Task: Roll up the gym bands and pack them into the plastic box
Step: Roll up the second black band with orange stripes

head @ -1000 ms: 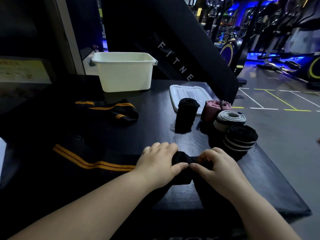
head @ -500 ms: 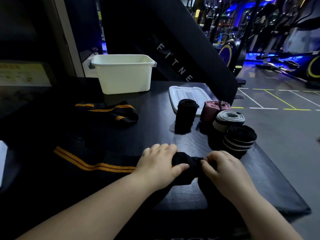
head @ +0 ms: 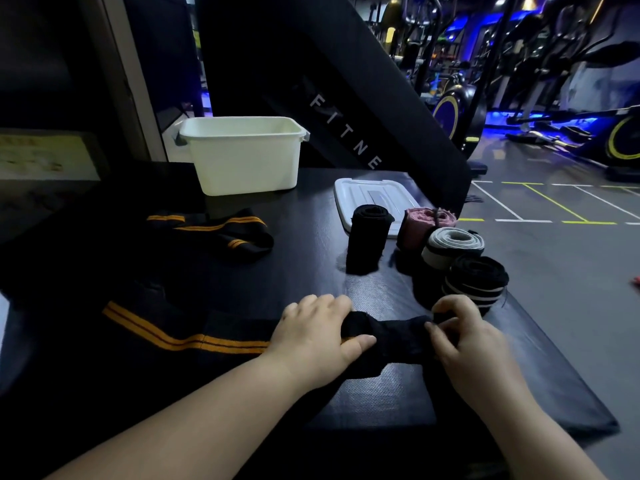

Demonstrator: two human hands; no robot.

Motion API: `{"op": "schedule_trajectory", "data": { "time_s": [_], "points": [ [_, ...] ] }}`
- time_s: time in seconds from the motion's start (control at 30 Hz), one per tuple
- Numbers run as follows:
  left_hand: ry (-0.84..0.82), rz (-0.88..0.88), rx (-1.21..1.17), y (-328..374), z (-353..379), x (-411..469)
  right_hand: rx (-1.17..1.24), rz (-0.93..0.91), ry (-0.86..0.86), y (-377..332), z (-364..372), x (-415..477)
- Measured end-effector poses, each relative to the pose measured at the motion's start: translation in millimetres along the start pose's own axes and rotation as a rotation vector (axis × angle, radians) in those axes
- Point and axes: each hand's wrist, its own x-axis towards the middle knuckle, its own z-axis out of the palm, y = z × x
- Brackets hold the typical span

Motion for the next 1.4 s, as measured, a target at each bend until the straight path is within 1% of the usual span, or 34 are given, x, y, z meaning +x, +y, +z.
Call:
{"op": "schedule_trajectory", "data": {
  "time_s": [0.13, 0.2, 0.23, 0.33, 0.43, 0.57, 0.63, 0.67, 0.77, 0.8, 0.87, 0.93, 1.0, 1.1, 1.17, 1.27, 1.4],
  "points": [
    [-0.005, -0.005, 0.003, 1.6, -1.3, -0.7, -0.101, -0.144, -0.121, -7.3, 2.9, -3.0],
    [0.000, -0.009, 0.006, 2.7, -2.5, -1.2, -0.150, -0.166, -0.160, -11.0, 3.1, -3.5],
    [0.003, -0.009, 0.008, 3.1, -3.1, -1.6, -0.151, -0.163, -0.162, -10.9, 3.6, -2.6],
    [-0.003, -0.009, 0.012, 3.7, -5.3, -3.2, -0.108, -0.131, -0.093, -8.0, 2.4, 1.8],
    [-0.025, -0.019, 0.034, 0.2, -9.9, -4.6, -0.134, -0.073, -0.054, -0.4, -2.8, 5.4],
    [-0.033, -0.050, 0.046, -11.0, -16.5, -7.9, -0.149, -0.082, -0.070, 11.8, -10.6, 8.9],
    [-0.027, -0.048, 0.060, -12.5, -16.1, -10.2, -0.183, -0.132, -0.087, 12.8, -10.5, 7.5],
    [-0.020, -0.046, 0.072, -11.8, -15.1, -11.0, -0.220, -0.167, -0.067, 12.1, -9.5, 6.6],
    [-0.008, -0.041, 0.100, -9.4, -13.2, -11.3, -0.319, -0.315, 0.081, 1.4, -5.8, 5.2],
    [-0.009, -0.042, 0.102, -9.3, -13.0, -11.2, -0.321, -0.375, 0.139, -5.1, -5.2, 5.1],
    [-0.013, -0.048, 0.106, -9.1, -13.1, -10.8, -0.297, -0.512, 0.192, -22.8, -3.5, 3.6],
    [-0.028, -0.062, 0.110, -7.7, -13.5, -10.6, -0.268, -0.622, 0.151, -41.1, 1.7, 0.2],
    [-0.047, -0.076, 0.119, -6.7, -14.3, -10.8, -0.233, -0.647, 0.051, -54.2, 13.7, -2.0],
    [-0.050, -0.060, 0.096, -9.7, -14.7, -13.0, -0.161, -0.581, -0.048, -59.5, 37.8, -1.4],
    [-0.043, -0.039, 0.036, -13.5, -14.7, -15.4, -0.139, -0.523, -0.082, -53.8, 51.5, 2.0],
    [-0.043, -0.033, -0.032, -22.7, -20.8, -19.9, -0.094, -0.437, -0.187, -43.3, 55.3, 8.0],
    [-0.026, -0.062, 0.079, -46.1, -34.9, -27.6, -0.080, -0.441, -0.244, -39.6, 49.3, 12.5]
  ]
}}
